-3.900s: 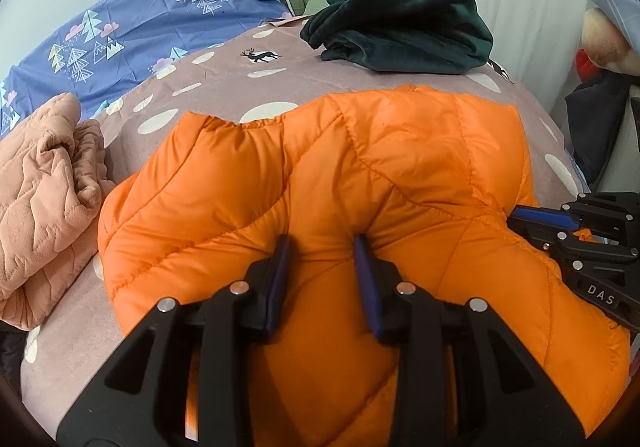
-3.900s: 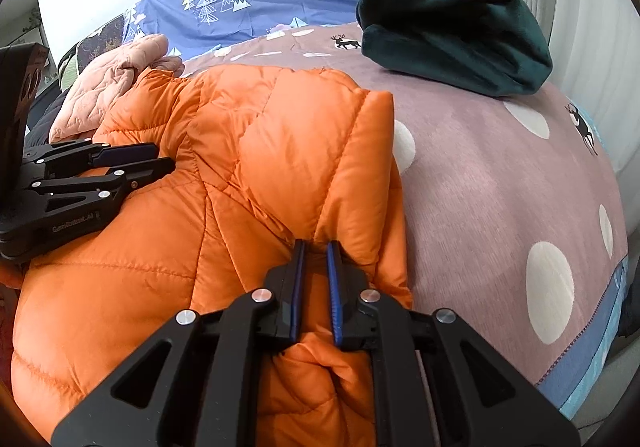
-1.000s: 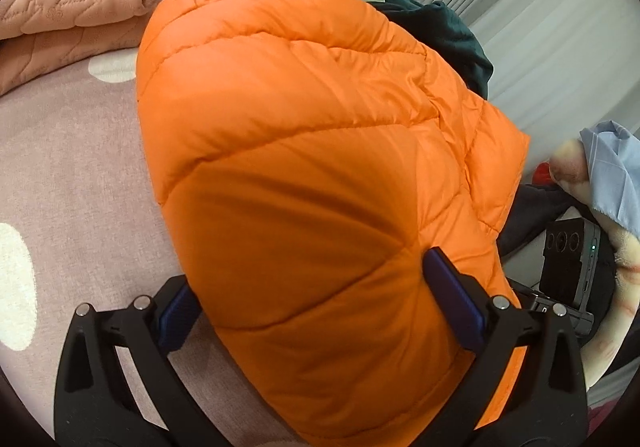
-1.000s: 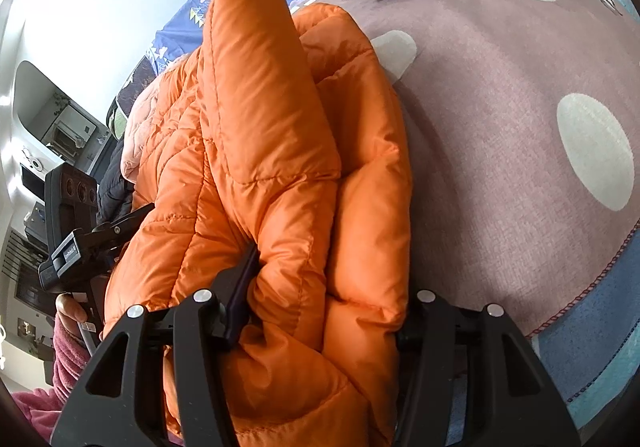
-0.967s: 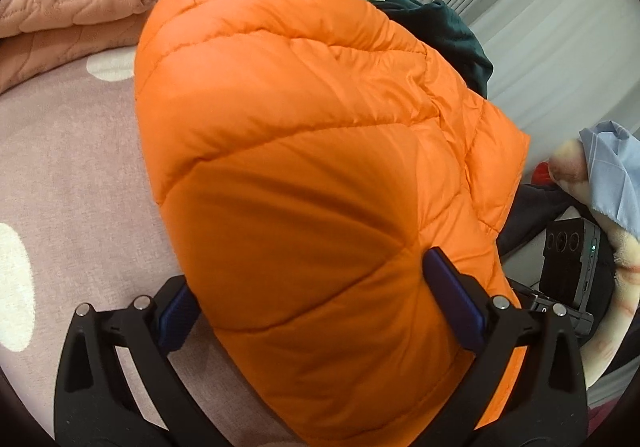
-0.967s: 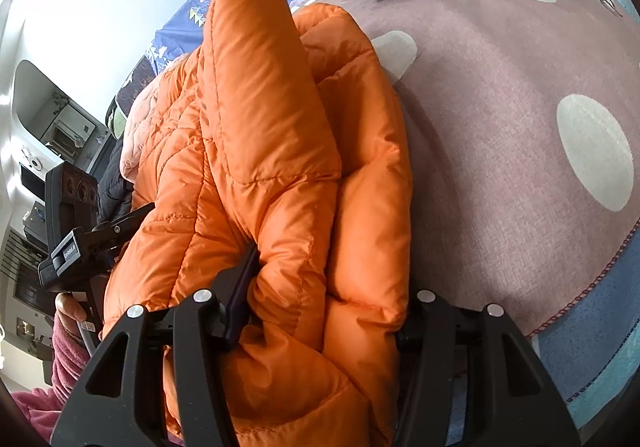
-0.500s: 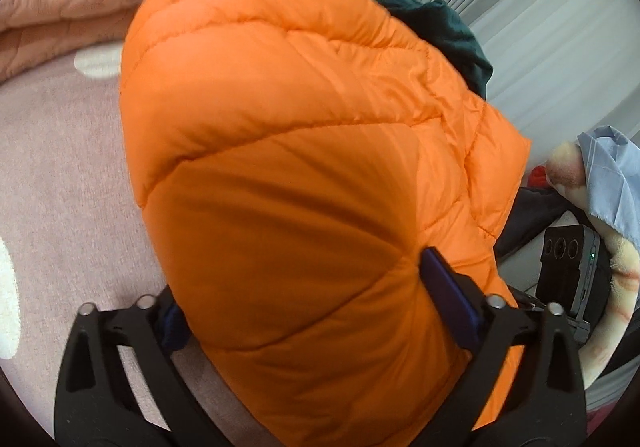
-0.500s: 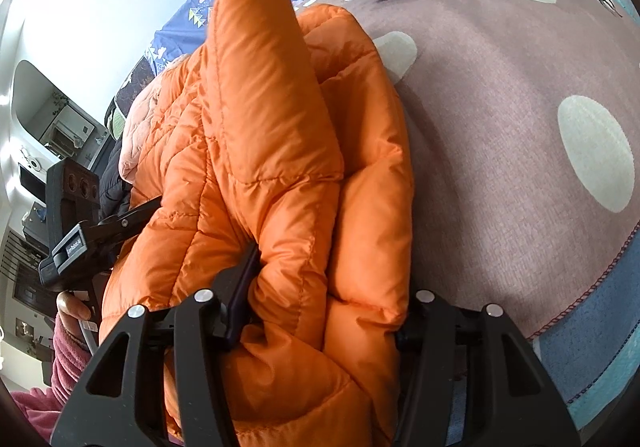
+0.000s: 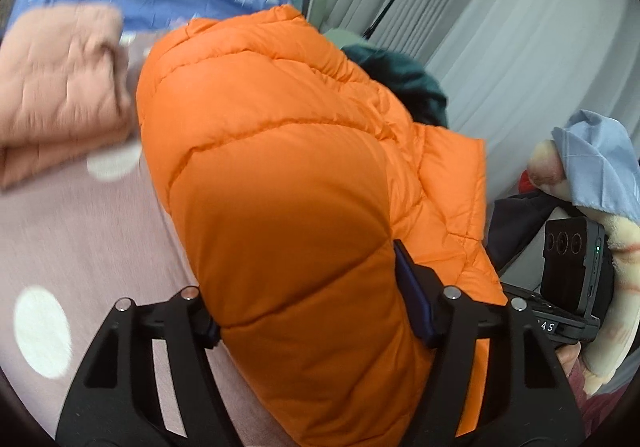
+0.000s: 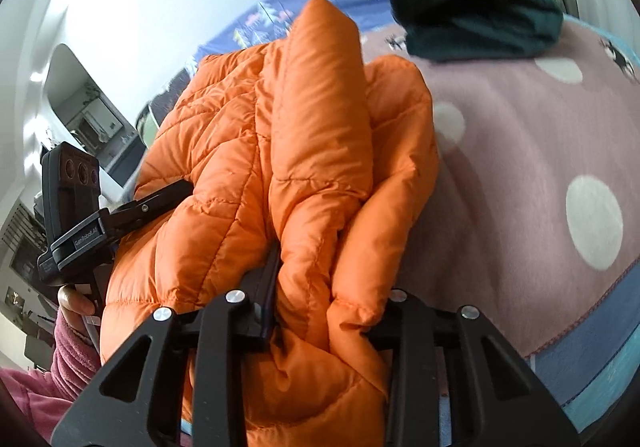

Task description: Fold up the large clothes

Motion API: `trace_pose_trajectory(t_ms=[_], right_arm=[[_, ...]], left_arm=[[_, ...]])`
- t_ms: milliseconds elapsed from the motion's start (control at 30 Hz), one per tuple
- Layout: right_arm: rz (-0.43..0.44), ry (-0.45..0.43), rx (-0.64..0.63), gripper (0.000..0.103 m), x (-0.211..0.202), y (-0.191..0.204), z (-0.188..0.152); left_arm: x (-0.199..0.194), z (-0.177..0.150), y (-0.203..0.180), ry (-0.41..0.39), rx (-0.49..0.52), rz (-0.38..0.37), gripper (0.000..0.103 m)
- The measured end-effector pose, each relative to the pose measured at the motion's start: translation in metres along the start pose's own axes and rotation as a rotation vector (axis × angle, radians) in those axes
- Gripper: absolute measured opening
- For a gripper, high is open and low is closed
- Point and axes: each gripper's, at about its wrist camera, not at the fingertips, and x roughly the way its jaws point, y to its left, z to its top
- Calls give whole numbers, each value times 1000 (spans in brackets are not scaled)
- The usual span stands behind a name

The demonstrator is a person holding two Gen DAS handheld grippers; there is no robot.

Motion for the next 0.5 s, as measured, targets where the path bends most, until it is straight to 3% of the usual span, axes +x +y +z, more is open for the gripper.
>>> trace_pose_trajectory(t_ms=[267, 500], right_arm=[[10, -90, -49, 33, -6, 15, 37], [53, -154, -65, 33, 17, 18, 105]], left_arm=[[-18, 44, -14, -72, 83, 13, 69], [-11, 116, -14, -119, 134, 41, 69]])
